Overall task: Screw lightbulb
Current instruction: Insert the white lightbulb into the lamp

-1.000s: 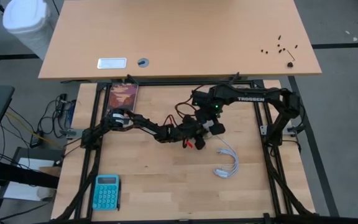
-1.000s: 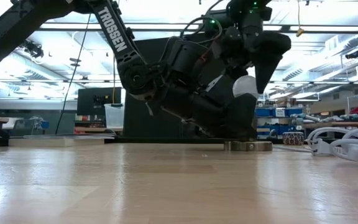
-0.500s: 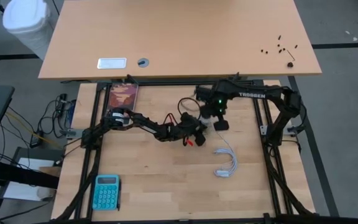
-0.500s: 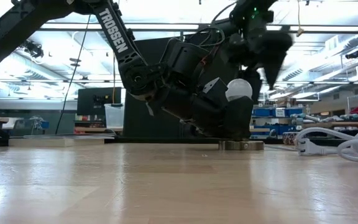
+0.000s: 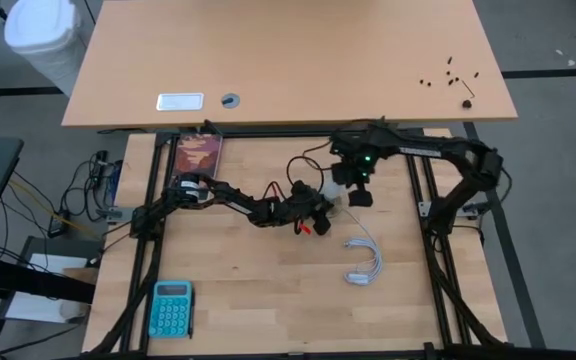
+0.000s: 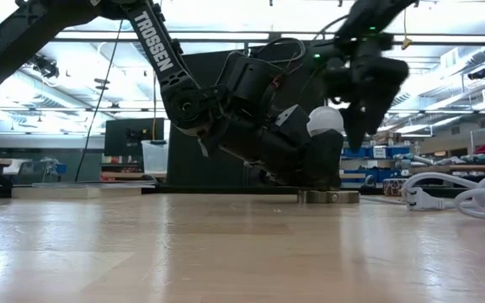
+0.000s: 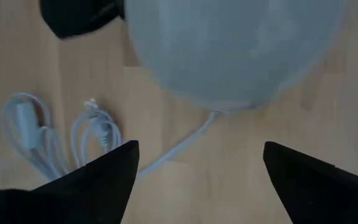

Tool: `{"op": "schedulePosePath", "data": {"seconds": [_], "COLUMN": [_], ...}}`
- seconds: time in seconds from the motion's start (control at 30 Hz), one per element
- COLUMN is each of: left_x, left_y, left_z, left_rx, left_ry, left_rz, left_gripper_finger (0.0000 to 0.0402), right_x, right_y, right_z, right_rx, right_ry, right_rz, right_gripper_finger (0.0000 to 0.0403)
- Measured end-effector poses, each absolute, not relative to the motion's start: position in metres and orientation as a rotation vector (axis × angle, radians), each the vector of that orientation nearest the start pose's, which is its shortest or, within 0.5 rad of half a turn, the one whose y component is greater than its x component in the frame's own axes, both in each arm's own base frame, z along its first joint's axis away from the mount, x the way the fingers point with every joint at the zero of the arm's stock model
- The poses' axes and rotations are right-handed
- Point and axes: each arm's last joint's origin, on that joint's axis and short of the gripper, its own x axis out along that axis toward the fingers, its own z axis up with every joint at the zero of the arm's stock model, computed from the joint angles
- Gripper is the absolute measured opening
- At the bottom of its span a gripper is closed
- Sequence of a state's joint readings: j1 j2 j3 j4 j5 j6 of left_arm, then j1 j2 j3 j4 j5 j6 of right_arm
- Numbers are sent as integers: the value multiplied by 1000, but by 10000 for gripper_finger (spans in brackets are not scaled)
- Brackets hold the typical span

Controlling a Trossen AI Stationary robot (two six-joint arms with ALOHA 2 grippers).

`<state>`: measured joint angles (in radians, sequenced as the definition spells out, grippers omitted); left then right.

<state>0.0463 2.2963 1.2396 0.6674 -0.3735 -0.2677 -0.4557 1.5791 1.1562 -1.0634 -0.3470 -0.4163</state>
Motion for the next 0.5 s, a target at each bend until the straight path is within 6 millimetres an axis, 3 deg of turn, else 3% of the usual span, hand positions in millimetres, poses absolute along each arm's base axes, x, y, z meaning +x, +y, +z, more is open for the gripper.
{"op": "schedulePosePath", "data": {"seconds": [0.2, 0.37, 0.5], "left_x": [455, 455, 455], "left_y": [31, 31, 31], "left_z": [81, 81, 82], "left_rx": [-196, -196, -196], "left_ry": [329, 329, 328], "left_rz": [460, 459, 458], "left_gripper_finger": [178, 178, 178], "right_x": [228, 226, 229], "right_y": [-97, -88, -80], "right_z": [217, 200, 192], "right_rx": [186, 172, 140], "right_ry": [1150, 907, 876], "right_rz": [122, 87, 94], "right_gripper_finger": [330, 324, 325]}}
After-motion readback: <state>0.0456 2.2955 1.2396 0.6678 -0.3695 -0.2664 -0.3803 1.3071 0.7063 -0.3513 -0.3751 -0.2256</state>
